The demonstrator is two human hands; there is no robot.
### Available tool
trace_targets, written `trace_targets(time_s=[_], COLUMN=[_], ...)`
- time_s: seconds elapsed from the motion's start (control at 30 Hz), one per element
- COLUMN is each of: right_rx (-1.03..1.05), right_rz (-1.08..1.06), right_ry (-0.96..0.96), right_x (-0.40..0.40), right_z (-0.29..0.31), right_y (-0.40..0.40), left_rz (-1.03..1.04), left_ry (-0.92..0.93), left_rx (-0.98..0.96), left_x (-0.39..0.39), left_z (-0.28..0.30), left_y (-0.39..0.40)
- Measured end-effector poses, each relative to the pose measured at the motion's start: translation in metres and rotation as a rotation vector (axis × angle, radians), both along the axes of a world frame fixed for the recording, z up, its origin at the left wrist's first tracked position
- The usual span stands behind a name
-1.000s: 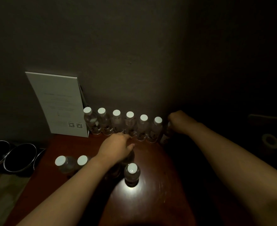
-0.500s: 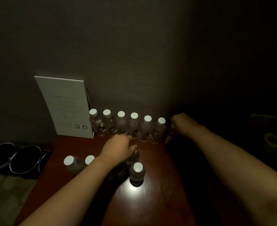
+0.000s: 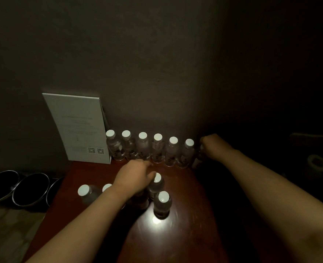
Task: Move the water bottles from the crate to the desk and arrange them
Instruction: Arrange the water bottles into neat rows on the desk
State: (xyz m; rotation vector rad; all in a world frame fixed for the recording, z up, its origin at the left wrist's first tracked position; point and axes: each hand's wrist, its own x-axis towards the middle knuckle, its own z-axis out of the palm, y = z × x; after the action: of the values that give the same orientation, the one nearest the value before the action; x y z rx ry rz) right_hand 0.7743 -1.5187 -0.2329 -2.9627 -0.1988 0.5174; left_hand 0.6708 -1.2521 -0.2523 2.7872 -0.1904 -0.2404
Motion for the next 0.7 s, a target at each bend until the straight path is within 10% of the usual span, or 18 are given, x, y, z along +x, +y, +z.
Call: trace_targets(time_s=[0.7], right_rx=[-0.064], right_rz=[0.235], right_ry=[-0.317], right_x=[-0.113], right_z=[0.048], right_y=[0.117], left_rz=[-0.06], left_ry=[-0.09], left_rx=[0.034], left_x=[-0.035], left_z=[0.046], left_y=[0.08])
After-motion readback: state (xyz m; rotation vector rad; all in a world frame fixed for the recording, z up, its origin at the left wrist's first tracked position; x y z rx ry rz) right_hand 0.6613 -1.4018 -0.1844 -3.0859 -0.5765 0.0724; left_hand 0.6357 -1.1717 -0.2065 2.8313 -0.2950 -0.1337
